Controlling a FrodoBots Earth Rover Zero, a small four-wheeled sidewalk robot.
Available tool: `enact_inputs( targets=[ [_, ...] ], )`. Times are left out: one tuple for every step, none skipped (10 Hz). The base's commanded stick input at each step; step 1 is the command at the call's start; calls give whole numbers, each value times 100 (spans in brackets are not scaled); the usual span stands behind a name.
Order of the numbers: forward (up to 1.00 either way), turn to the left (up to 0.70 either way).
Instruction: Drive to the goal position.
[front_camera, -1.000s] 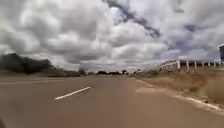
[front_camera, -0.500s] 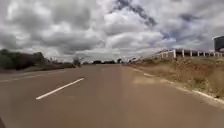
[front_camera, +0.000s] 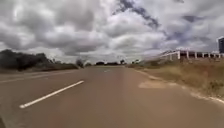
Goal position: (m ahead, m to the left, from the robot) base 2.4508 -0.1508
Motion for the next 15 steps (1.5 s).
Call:
enact_inputs(
  targets=[
    [85, 0],
    [85, -8],
    [85, -16],
    [85, -25],
    [85, -33],
    [85, -30],
    [85, -25],
    [85, -21],
    [85, -16],
    [85, -11],
    [85, -7],
    [85, -2],
    [85, 0],
    [85, 0],
    [85, 0]
  ],
)
